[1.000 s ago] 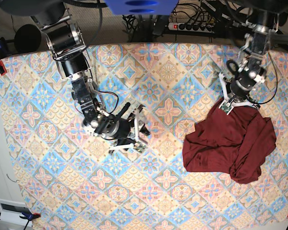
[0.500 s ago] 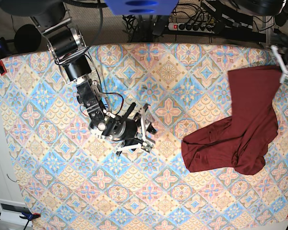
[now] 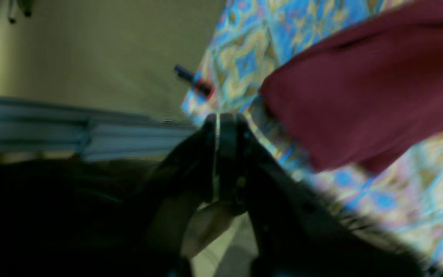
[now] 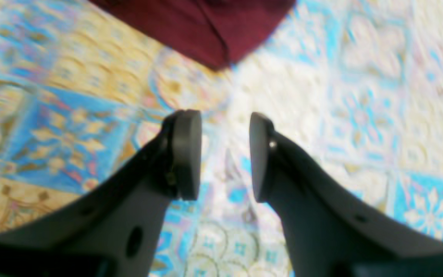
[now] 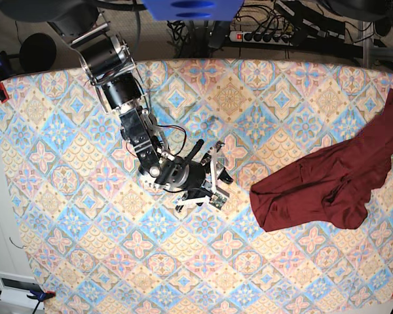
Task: Layout the t-shirt on the table in an organized manner, then fold the t-shirt properly
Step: 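Pull the shirt edge outward with the left gripper, right gripper hovering, then grasp the shirt edge with the left gripper, then drag the grasped shirt toward the right gripper and spread it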
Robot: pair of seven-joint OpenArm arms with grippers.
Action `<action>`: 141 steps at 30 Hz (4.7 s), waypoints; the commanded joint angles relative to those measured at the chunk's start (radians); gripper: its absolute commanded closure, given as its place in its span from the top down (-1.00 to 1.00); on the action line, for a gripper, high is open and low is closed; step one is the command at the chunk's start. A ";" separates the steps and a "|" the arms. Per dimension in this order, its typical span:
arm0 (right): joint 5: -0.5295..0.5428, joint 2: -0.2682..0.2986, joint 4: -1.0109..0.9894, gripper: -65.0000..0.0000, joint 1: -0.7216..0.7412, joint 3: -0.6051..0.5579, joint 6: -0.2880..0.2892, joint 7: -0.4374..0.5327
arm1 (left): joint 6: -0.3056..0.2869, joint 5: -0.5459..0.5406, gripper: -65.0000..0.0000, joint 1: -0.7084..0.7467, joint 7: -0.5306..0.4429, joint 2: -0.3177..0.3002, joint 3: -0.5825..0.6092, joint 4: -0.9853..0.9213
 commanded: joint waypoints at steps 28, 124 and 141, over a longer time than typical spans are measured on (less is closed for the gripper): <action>0.019 -0.024 0.044 -0.37 0.023 0.002 -0.103 0.076 | 0.036 -0.137 -0.50 -0.477 0.179 0.311 0.468 0.289; 0.024 0.360 0.357 -0.37 -0.239 0.466 -0.100 0.076 | -0.147 -0.057 0.44 -0.828 0.168 0.484 1.211 0.174; 0.024 0.360 0.389 -0.37 -0.247 0.466 -0.100 0.076 | -0.147 0.131 -0.55 -0.962 -0.071 0.547 1.430 -0.324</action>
